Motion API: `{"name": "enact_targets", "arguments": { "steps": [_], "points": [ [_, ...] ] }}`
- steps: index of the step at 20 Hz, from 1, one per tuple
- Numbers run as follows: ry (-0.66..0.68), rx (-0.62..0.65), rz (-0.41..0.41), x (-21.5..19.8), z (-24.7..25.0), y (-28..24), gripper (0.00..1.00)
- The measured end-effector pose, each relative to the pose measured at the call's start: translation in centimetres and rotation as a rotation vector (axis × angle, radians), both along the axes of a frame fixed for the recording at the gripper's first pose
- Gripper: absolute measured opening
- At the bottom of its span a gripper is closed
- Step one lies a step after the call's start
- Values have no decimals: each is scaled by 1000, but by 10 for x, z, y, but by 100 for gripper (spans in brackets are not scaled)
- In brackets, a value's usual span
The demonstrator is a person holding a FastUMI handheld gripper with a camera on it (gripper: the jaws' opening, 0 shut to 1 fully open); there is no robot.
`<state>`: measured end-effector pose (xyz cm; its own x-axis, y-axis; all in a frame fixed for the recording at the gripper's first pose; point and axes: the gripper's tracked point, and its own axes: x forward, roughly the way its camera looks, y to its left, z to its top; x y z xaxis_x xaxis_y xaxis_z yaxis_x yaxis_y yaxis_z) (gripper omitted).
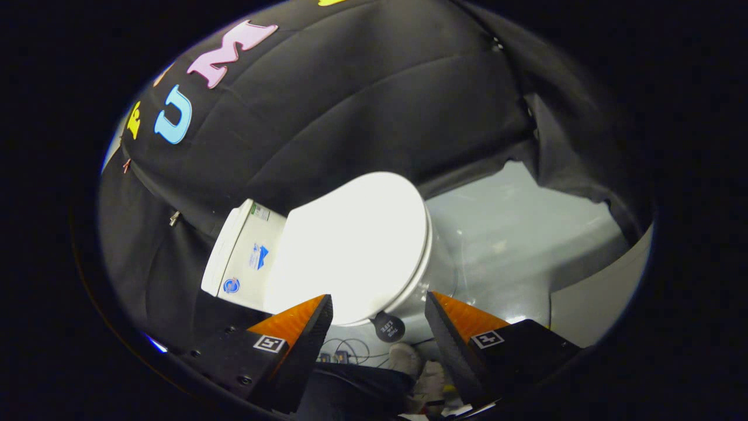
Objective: Open the toilet lid.
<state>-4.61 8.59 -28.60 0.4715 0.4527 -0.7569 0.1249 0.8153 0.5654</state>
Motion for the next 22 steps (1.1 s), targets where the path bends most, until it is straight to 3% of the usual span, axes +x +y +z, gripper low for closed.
{"name": "enact_targets", "arguments": {
  "steps": [5,6,7,10,12,13,17,19,22],
  "points": [
    [222,141,2,-41,-49,36,96],
    [237,136,15,-47,-58,39,96],
    [243,117,22,-46,-70,38,90],
    [211,116,47,-34,-82,43,90],
    [225,104,107,-41,-93,51,65],
    [224,102,125,-43,-90,53,48],
    [174,143,200,-41,-84,46,39],
    [181,185,175,-38,-81,46,22],
    [182,190,191,-40,-82,49,22]
  ]
}}
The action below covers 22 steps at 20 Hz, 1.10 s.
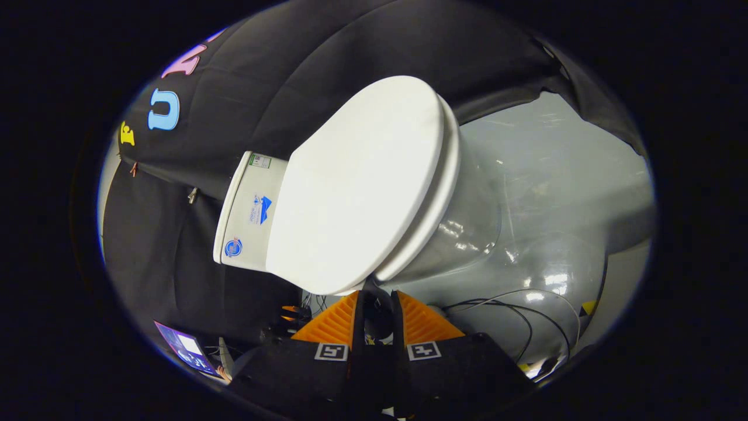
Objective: Open the toilet lid.
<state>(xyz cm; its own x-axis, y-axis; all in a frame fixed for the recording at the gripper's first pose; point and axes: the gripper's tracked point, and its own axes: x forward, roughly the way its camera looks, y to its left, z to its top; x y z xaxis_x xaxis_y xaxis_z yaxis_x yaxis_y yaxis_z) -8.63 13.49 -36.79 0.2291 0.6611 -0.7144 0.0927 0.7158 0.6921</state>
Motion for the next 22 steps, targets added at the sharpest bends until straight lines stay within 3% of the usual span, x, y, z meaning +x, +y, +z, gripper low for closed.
{"name": "enact_targets", "arguments": {
  "steps": [1,2,3,11,22],
  "points": [
    [-14,-4,26,0,2,-1,22],
    [-26,-14,-32,11,4,-4,14],
    [-4,-12,-23,6,8,-3,5],
    [-123,-72,67,7,27,-5,5],
    [-312,-177,135,23,110,15,5]
  ]
}}
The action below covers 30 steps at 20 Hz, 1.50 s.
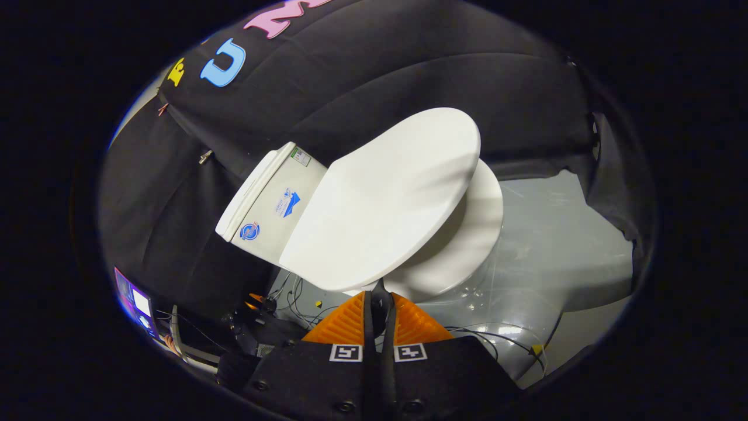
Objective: Open the toilet lid.
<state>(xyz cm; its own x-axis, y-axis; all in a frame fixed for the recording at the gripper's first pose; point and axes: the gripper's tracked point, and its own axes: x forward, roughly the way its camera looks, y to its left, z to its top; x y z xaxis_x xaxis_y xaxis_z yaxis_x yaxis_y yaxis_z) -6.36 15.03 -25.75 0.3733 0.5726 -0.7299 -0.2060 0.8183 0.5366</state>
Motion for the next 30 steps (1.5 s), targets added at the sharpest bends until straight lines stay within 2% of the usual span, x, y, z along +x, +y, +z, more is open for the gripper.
{"name": "enact_targets", "arguments": {
  "steps": [11,19,30],
  "points": [
    [-282,-53,66,25,123,67,5],
    [-424,-143,87,36,167,114,5],
    [-666,-216,207,45,233,216,5]
  ]
}}
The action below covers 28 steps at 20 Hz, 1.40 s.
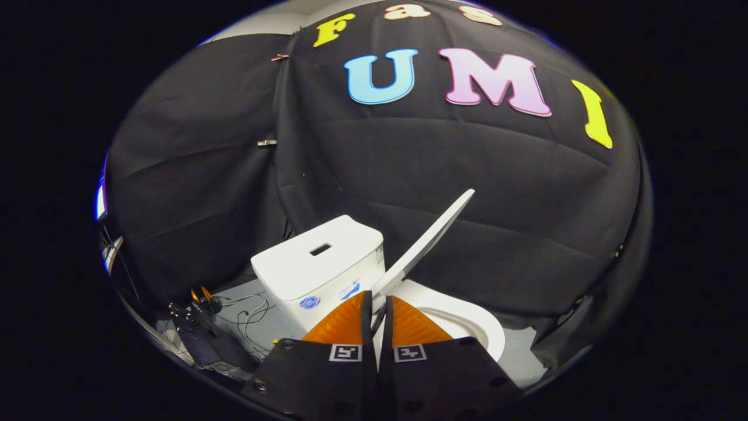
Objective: Open the toilet lid.
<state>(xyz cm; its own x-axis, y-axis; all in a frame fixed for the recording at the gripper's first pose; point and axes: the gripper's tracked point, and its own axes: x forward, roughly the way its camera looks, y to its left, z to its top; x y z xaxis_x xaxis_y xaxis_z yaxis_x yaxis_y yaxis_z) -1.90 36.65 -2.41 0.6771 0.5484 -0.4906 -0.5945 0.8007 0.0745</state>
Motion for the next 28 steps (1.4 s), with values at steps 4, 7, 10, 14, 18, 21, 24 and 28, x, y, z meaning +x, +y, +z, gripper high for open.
{"name": "enact_targets", "arguments": {
  "steps": [4,7,10,14,18,21,24,28],
  "points": [
    [-42,-7,53,3,17,43,5],
    [-90,-39,117,2,25,78,5],
    [-123,-51,181,3,32,117,5],
    [-101,-30,213,2,33,158,5],
    [-145,-47,267,1,30,195,5],
    [-189,-60,299,0,29,217,5],
    [-212,-49,314,-2,27,233,5],
    [-221,-11,324,-3,26,244,7]
  ]
}}
